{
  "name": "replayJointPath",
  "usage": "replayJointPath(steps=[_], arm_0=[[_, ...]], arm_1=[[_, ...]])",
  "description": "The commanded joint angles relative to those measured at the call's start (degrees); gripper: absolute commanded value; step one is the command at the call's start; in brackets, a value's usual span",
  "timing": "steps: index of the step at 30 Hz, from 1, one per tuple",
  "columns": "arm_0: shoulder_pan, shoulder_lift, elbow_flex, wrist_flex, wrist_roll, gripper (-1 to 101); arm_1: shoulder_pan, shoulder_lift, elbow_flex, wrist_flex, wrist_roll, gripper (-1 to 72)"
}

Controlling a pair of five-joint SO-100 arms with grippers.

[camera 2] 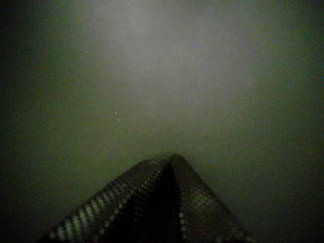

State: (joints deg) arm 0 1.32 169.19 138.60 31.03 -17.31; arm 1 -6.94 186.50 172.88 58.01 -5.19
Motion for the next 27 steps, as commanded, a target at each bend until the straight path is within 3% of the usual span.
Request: replayJointPath(steps=[1,2,4,5,8,13,18,22,23,24,27], arm_0=[[4.7,14.7,6.9,-13.9,8.4,0],[0.1,12.4,7.5,-8.3,0.1,0],[-2.3,8.4,7.9,-0.4,-5.4,0],[-1.1,7.3,5.7,1.3,-3.1,0],[3.8,15.7,7.3,-6.3,3.8,0],[1.2,15.4,9.8,7.6,-3.6,0],[2.5,16.5,18.5,15.7,0.1,0],[2.2,16.5,19.9,15.8,0.3,0],[1.9,15.8,18.1,17.1,0.4,0],[0.2,12.4,14.4,23.6,-0.6,0],[-0.8,14.8,21.4,23.4,-0.8,0]], arm_1=[[-0.4,1.1,-0.6,1.0,-0.7,-0.3],[-0.4,1.1,-0.6,1.0,-0.8,-0.3],[-0.4,1.1,-0.6,1.0,-0.9,-0.3],[-0.4,1.1,-0.6,1.0,-0.9,-0.3],[-0.4,1.1,-0.6,1.0,-0.8,-0.3],[-0.5,1.1,-0.6,1.0,-1.0,-0.3],[-0.6,1.1,-0.6,1.0,-1.1,-0.3],[-0.8,1.1,-0.6,1.1,-1.2,-0.3],[-0.8,1.1,-0.6,1.1,-1.2,-0.3],[-0.8,1.1,-0.6,1.1,-1.3,-0.3],[-0.7,1.1,-0.6,1.1,-1.1,-0.3]])
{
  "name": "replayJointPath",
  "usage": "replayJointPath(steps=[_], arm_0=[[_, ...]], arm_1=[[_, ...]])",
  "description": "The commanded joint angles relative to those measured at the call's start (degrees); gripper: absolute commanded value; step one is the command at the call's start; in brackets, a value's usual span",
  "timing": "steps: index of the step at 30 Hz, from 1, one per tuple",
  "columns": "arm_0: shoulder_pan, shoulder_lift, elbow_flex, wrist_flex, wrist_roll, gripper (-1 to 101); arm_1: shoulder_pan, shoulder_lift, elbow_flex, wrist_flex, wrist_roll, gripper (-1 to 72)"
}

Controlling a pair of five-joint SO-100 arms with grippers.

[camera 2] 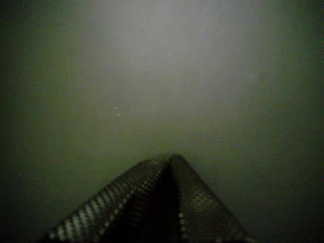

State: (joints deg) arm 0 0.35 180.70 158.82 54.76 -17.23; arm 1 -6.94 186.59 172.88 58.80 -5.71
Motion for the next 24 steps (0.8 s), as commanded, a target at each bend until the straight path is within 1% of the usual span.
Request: replayJointPath(steps=[1,3,6,8,9,10,11,13,14,15,16,17,18,19,20,21,22,23,24], arm_0=[[1.1,5.0,2.5,-1.1,-1.1,0],[1.4,5.0,1.6,-3.2,0.1,0],[1.0,5.0,7.0,-4.6,-0.5,0],[-2.5,5.0,16.7,-4.5,-0.1,0],[-3.2,5.0,18.4,-4.8,-0.1,0],[-3.1,5.0,18.9,-5.0,2.1,5],[-3.0,5.0,19.5,-4.2,5.5,5],[-2.9,5.0,20.3,-1.2,7.8,4],[-3.0,5.0,20.2,-0.7,9.1,5],[-2.6,5.0,20.2,-0.7,9.5,5],[-2.5,4.9,20.3,-0.7,9.7,5],[-2.5,4.9,20.3,-0.7,9.6,5],[-2.5,4.9,20.3,-0.6,9.6,4],[-2.5,4.9,20.3,-0.6,9.6,5],[-2.4,4.9,20.3,-0.6,9.7,4],[-2.3,4.9,20.3,-0.6,9.8,4],[-2.4,4.9,20.3,-0.6,9.8,4],[-2.5,4.9,20.3,-0.6,9.8,4],[-2.5,4.9,20.3,-0.6,9.6,4]], arm_1=[[-0.5,1.0,-0.6,0.3,-0.4,-0.3],[-0.5,1.0,-0.6,0.3,-0.4,-0.3],[-0.5,1.0,-0.6,0.3,-0.4,-0.3],[-0.6,1.0,-0.6,0.3,-0.5,-0.3],[-0.7,1.0,-0.6,0.3,-0.5,-0.3],[-0.7,1.0,-0.6,0.3,-0.5,-0.3],[-0.7,1.0,-0.6,0.3,-0.5,-0.3],[-0.4,1.0,-0.6,0.2,0.5,-0.3],[-1.1,1.0,-0.8,-2.6,3.0,-0.5],[-1.5,1.0,-1.8,-4.4,3.5,-0.5],[-3.1,1.0,-11.1,-6.0,1.8,-0.6],[-5.7,1.0,-21.9,-8.5,-2.7,-0.6],[-12.7,0.9,-43.2,-11.1,-13.3,-0.6],[-17.4,0.9,-48.4,-13.9,-17.8,-0.6],[-18.8,0.9,-47.8,-14.2,-17.7,-0.6],[-14.4,0.9,-43.5,-14.5,-12.1,-0.6],[-6.1,0.9,-31.9,-15.5,-0.2,-0.6],[-2.5,1.0,-28.8,-13.9,4.0,-0.6],[-2.5,0.1,-41.4,-8.8,-0.4,-0.6]])
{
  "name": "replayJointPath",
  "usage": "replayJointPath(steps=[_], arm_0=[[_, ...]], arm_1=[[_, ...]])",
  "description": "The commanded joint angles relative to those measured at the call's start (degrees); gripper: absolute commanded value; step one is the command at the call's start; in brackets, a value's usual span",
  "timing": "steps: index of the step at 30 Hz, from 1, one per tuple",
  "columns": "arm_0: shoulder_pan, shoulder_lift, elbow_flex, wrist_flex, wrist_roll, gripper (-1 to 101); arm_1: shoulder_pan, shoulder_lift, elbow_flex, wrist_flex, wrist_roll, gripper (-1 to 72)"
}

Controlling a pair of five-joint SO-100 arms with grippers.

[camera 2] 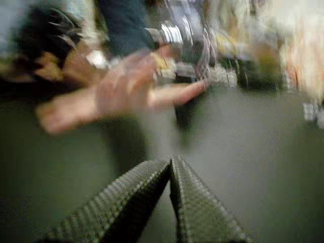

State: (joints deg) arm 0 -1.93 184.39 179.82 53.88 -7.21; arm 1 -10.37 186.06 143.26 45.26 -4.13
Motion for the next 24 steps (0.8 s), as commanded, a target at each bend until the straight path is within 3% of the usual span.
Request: replayJointPath(steps=[1,2,3,4,5,6,7,9,11,12,13,14,15,16,19,20,21,22,23,24], arm_0=[[0.3,1.2,-0.7,0.3,0.2,4],[0.4,1.2,-0.7,0.3,0.4,4],[0.5,1.2,-0.7,0.3,0.5,4],[0.5,1.2,-0.7,0.3,0.6,4],[0.5,1.2,-0.7,0.3,0.5,4],[0.5,1.2,-0.7,0.3,0.5,4],[0.5,1.2,-0.7,0.3,0.5,4],[0.5,1.2,-0.7,0.3,0.5,4],[0.5,1.2,-0.7,0.3,0.5,4],[0.5,1.2,-0.7,0.3,0.6,4],[0.5,1.2,-0.7,0.3,0.6,4],[0.5,1.2,-0.7,0.3,0.6,4],[0.5,1.2,-0.7,0.3,0.6,4],[0.5,1.2,-0.7,0.3,0.6,4],[0.5,1.2,-0.7,0.3,0.6,4],[0.5,1.2,-0.7,0.3,0.6,4],[0.5,1.2,-0.7,0.3,0.6,4],[0.5,1.2,-0.7,0.3,0.7,4],[0.5,1.2,-0.7,0.3,0.7,4],[0.5,1.2,-0.7,0.3,0.7,4]], arm_1=[[-7.5,-7.5,-36.2,8.9,-14.2,-0.6],[-14.2,-8.5,-40.0,7.5,-19.0,-0.6],[-17.0,-5.1,-33.5,4.5,-19.3,-0.6],[-7.7,-0.1,-18.7,1.7,-9.2,-0.6],[-2.4,1.4,-7.6,4.3,-0.2,-0.6],[-1.2,1.4,-3.7,3.7,2.7,-0.6],[-1.5,1.4,-5.6,3.7,2.2,-0.6],[-8.2,0.9,-23.9,3.6,-9.6,-0.5],[-16.0,1.4,-27.9,2.1,-15.9,-0.5],[-15.9,1.5,-25.2,2.8,-14.2,-0.5],[-9.0,1.4,-13.8,0.2,-4.7,-0.5],[-7.1,1.4,-3.9,-1.5,1.9,-0.5],[-6.2,1.4,-0.8,-2.3,4.1,-0.5],[-6.6,1.4,-8.1,0.6,0.2,-0.5],[-18.0,1.4,-22.9,0.5,-15.1,-0.5],[-18.6,1.5,-20.0,-0.4,-14.6,-0.5],[-15.4,1.5,-13.9,-2.7,-10.4,-0.5],[-8.7,1.5,0.9,-4.7,0.5,-0.5],[-5.1,1.5,5.4,-2.3,4.9,-0.5],[-5.3,1.5,-6.6,0.5,-2.3,-0.5]])
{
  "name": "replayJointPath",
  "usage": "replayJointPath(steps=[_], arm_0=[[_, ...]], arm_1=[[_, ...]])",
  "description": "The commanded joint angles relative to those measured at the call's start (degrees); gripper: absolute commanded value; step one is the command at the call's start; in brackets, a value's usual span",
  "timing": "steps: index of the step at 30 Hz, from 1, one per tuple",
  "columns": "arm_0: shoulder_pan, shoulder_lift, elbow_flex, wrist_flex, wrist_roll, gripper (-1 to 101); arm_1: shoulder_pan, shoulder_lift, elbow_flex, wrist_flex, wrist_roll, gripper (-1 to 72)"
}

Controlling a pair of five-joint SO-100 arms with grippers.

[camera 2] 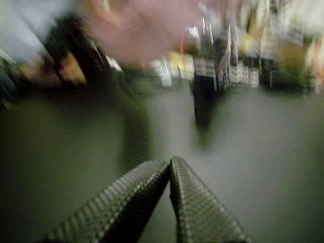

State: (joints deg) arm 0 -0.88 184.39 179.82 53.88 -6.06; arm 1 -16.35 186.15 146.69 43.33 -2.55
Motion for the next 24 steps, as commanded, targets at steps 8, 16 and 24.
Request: replayJointPath(steps=[8,16,24], arm_0=[[-0.4,1.2,-0.7,0.3,-0.5,4],[-0.4,1.2,-0.7,0.3,-0.4,4],[-0.4,1.2,-0.7,0.3,-0.6,4]], arm_1=[[2.4,1.4,3.0,-11.2,4.0,-0.5],[1.9,1.4,0.5,-9.2,1.6,-0.5],[0.5,1.4,-22.1,0.4,-10.1,-0.5]])
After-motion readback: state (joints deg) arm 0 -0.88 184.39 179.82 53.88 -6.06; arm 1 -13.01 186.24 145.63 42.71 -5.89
